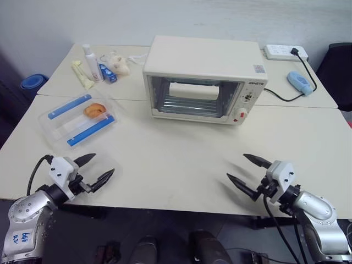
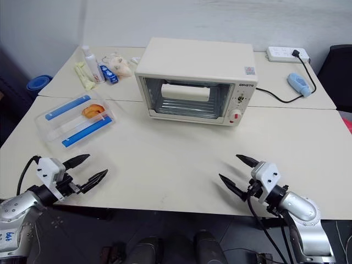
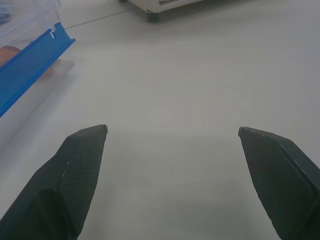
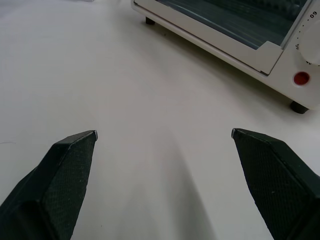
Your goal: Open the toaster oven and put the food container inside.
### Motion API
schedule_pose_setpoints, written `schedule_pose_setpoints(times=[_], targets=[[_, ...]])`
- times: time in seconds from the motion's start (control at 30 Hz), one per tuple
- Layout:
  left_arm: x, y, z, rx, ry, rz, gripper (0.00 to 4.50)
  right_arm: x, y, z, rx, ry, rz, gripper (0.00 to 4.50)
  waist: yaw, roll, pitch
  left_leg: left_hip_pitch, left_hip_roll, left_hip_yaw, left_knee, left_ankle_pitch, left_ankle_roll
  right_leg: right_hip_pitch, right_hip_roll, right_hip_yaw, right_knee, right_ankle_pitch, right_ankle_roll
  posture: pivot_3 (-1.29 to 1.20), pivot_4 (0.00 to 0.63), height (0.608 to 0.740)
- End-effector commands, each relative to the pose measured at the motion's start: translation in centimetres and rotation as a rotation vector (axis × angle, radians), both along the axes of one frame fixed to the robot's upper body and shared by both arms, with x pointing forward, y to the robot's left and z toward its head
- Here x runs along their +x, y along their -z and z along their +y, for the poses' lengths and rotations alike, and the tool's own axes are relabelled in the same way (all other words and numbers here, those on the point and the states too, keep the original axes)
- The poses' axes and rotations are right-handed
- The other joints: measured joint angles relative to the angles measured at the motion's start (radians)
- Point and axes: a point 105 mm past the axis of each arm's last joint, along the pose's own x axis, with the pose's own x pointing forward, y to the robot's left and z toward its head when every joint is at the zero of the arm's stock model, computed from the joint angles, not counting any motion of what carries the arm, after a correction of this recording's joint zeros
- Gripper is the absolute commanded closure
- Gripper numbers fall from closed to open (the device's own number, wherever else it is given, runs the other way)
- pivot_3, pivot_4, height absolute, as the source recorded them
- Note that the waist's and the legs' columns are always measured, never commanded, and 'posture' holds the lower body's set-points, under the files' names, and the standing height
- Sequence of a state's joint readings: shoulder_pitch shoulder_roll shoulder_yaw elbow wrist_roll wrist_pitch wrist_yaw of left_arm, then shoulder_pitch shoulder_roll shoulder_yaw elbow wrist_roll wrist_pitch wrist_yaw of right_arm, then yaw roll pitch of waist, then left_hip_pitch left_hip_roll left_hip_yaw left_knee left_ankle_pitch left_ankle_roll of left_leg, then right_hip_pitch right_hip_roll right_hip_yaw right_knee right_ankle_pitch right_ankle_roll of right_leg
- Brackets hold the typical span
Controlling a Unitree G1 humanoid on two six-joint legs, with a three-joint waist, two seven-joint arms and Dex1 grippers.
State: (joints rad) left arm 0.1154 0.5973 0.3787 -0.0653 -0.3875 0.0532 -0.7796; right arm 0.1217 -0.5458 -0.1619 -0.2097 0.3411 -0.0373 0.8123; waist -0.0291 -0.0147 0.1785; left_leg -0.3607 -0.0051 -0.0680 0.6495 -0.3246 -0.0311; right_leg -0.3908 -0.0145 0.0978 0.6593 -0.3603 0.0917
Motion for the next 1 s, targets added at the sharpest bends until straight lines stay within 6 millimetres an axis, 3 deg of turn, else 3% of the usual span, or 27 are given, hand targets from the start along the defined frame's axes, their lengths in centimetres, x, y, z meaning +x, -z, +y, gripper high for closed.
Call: schedule_pose_setpoints(times=[0.03, 0.13, 0.23, 0.37, 0.5, 0.7, 1.0], targets=[[0.2, -1.1, -0.5, 0.015, 0.023, -0.038, 0.03, 0.0, -1.4, 0.7, 0.006, -0.025, -0.047, 0.0, 0.0, 0.0, 0.0, 0.0, 0.0, 0.0, 0.0, 0.0, 0.0, 0.0, 0.0, 0.0, 0.0, 0.0, 0.0, 0.0, 0.15, 0.74], [-0.1, -2.5, -1.0, -0.084, 0.073, -0.024, 0.03, 0.4, -2.9, 1.4, 0.045, -0.037, -0.068, 0.0, -0.001, 0.0, 0.0, 0.0, 0.0, 0.0, 0.0, 0.0, 0.0, 0.0, 0.0, 0.0, 0.001, 0.0, 0.0, 0.0, 0.15, 0.74], [-1.2, -6.4, -2.6, -0.263, 0.271, -0.002, 0.03, 1.4, -5.7, 2.6, 0.091, -0.075, -0.102, 0.0, -0.004, -0.001, 0.001, 0.0, 0.0, 0.0, 0.001, 0.001, -0.001, -0.001, 0.0, 0.0, 0.003, 0.0, 0.0, 0.0, 0.15, 0.74], [-1.0, -9.3, -3.9, -0.257, 0.389, -0.007, 0.03, 3.1, -8.5, 4.8, 0.131, -0.153, -0.084, 0.0, -0.002, 0.0, 0.001, 0.0, 0.0, -0.002, 0.001, 0.002, -0.002, -0.001, 0.0, -0.001, 0.003, 0.001, -0.002, 0.0, 0.15, 0.74], [0.0, -11.2, -4.2, -0.235, 0.393, -0.084, 0.03, 6.0, -11.0, 6.7, 0.173, -0.128, -0.082, 0.0, -0.007, 0.001, 0.002, 0.0, 0.001, -0.002, 0.0, 0.002, -0.002, -0.002, 0.001, -0.001, 0.003, 0.001, -0.002, 0.0, 0.15, 0.74], [0.4, -11.5, -4.5, -0.243, 0.372, -0.125, 0.03, 8.2, -12.5, 8.0, 0.2, -0.095, -0.09, 0.0, -0.005, 0.001, 0.002, -0.017, 0.001, -0.002, 0.003, 0.004, -0.007, -0.018, 0.0, -0.005, 0.005, 0.001, -0.002, 0.0, 0.15, 0.74], [0.6, -10.9, -4.9, -0.263, 0.342, -0.136, 0.03, 7.7, -13.6, 9.6, 0.23, -0.182, -0.153, 0.0, -0.006, 0.001, 0.002, -0.027, 0.0, -0.002, 0.011, 0.004, -0.007, -0.026, -0.002, -0.009, 0.007, 0.001, -0.002, 0.0, 0.15, 0.74]])
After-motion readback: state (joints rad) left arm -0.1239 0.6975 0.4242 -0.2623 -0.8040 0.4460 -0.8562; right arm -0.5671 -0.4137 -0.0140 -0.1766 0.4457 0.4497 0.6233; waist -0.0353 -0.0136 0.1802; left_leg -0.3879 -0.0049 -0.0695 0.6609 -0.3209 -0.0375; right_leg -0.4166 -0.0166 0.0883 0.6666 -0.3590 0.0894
